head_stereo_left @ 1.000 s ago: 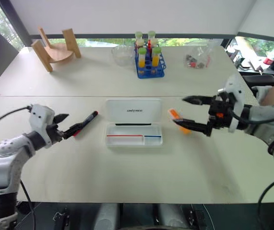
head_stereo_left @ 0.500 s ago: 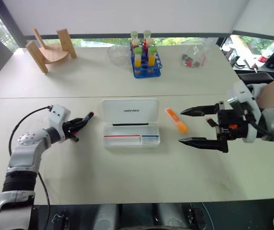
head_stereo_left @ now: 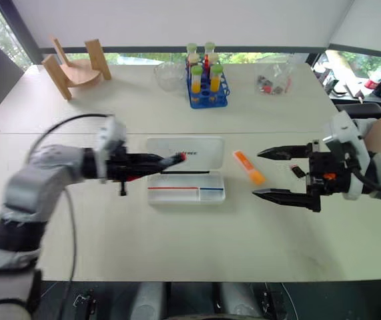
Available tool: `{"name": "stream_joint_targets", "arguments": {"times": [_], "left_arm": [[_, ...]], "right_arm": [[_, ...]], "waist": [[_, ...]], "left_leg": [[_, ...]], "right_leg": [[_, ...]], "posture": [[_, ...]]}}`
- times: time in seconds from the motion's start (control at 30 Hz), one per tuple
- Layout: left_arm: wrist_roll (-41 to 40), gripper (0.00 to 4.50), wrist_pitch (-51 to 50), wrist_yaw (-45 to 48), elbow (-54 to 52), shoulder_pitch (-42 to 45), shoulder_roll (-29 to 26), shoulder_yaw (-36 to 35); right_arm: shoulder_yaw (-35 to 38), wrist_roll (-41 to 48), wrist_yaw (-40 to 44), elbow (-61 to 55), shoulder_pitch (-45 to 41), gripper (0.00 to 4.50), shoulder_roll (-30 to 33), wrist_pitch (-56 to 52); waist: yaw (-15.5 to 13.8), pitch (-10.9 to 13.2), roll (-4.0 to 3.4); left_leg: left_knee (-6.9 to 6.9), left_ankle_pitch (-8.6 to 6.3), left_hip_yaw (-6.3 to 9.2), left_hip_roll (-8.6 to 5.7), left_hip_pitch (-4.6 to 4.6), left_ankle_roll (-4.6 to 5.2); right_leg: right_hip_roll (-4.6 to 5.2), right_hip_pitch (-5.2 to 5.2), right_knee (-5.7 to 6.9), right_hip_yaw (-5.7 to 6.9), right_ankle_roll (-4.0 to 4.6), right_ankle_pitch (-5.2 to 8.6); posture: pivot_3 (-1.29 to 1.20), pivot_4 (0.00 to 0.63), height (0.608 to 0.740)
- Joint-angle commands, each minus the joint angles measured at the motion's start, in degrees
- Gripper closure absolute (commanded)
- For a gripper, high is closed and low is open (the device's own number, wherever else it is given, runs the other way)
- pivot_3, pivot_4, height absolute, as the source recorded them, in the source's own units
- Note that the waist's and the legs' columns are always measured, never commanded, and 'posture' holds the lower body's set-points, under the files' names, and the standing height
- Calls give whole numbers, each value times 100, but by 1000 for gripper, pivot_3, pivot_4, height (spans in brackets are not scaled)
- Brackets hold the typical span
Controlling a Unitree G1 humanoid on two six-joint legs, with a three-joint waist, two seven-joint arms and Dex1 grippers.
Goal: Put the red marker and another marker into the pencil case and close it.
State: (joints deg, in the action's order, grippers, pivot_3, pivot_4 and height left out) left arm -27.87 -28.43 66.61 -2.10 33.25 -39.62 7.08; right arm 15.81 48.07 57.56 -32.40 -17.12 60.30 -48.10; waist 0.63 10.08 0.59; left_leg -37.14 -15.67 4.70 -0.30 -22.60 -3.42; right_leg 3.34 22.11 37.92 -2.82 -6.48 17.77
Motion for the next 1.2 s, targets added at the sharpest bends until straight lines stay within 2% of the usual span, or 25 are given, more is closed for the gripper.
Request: {"name": "stream_joint_targets", "arguments": {"times": [0.03, 0.17, 0.27, 0.4, 0.53, 0.57, 0.67, 0.8, 0.9, 1.0, 1.17, 1.2], "left_arm": [[946, 4245, 1071, 238, 1075, 495, 322, 639], [1477, 4245, 1899, 584, 2120, 926, 776, 1052], [1637, 4245, 2208, 757, 2497, 1076, 960, 1086], [1806, 2274, 2449, 894, 2918, 1330, 1134, 1079], [1461, 192, 1983, 872, 2500, 1251, 1033, 701], [1115, 47, 1533, 830, 2062, 1125, 895, 407], [286, 47, 453, 701, 848, 634, 441, -351], [-691, 47, -751, 390, -848, -545, -375, -1421], [-1168, 47, -1247, 134, -1784, -1533, -800, -2135], [-1486, 47, -1489, -154, -2268, -2052, -941, -2581], [-1891, 47, -1702, -510, -2715, -2596, -1083, -3262], [-1887, 11, -1677, -569, -2753, -2677, -1105, -3346]], "right_arm": [[266, 137, -153, -242, 67, 0, 45, -20], [461, 273, -356, -420, 243, 0, 29, -113], [538, 360, -474, -509, 333, 0, 26, -158], [543, 424, -588, -529, 400, 0, 16, -162], [213, 145, -754, -415, 394, 0, -16, -81], [3, -102, -917, -295, 347, 0, -90, -4], [-653, -854, -1515, 161, 47, 0, -366, 87], [-1482, -1625, -2254, 1169, -657, 0, -979, -183], [-2033, -2124, -2318, 1995, -1052, 0, -1374, -122], [-2349, -2493, -2251, 2647, -1266, 0, -1657, 59], [-2849, -3085, -2046, 3711, -1561, 0, -2071, 431], [-2935, -3200, -1995, 3842, -1595, 255, -2104, 494]], "waist": [[32, 0, 0], [44, 1, 0], [20, 1, 0], [3, 2, 1], [13, 2, 1], [39, 3, 2], [164, 3, 3], [262, 4, -10], [253, 5, -11], [113, 7, -11], [57, 6, -12], [57, 6, -10]], "left_leg": [[0, 0, -1, 1, 0, 0], [5, 0, -3, 8, -18, 1], [-1, 0, 2, 9, -42, 1], [-18, 0, 4, 7, -53, 1], [-22, 0, 7, 6, -53, 1], [-21, 0, 9, 7, -54, 1], [-17, 0, 11, 14, -56, 1], [-8, 4, 14, 22, -47, -4], [-6, 5, 15, 23, -47, -5], [-9, 5, 15, 18, -53, -6], [-15, 5, 11, 11, -53, -7], [-14, 5, 10, 10, -49, -7]], "right_leg": [[-3, 2, 0, -2, 0, 0], [-12, 31, 0, -10, 2, 1], [-12, 46, 0, -6, 2, 1], [-9, 47, 2, -3, -1, 0], [-9, 45, 4, -2, -2, -1], [-9, 47, 4, -1, -2, -1], [-13, 61, 17, -7, -1, -1], [-12, 67, 24, -17, 0, -1], [-12, 66, 23, -17, 1, 0], [-7, 65, 22, -10, 1, 0], [4, 61, 21, -7, 0, -1], [5, 60, 22, -8, 0, -2]], "posture": [[0, 150, 740], [0, 150, 740], [0, 150, 740], [0, 150, 740], [0, 150, 740], [0, 150, 740], [0, 150, 740], [0, 150, 740], [0, 150, 740], [0, 150, 740], [0, 150, 740], [0, 150, 740]]}}
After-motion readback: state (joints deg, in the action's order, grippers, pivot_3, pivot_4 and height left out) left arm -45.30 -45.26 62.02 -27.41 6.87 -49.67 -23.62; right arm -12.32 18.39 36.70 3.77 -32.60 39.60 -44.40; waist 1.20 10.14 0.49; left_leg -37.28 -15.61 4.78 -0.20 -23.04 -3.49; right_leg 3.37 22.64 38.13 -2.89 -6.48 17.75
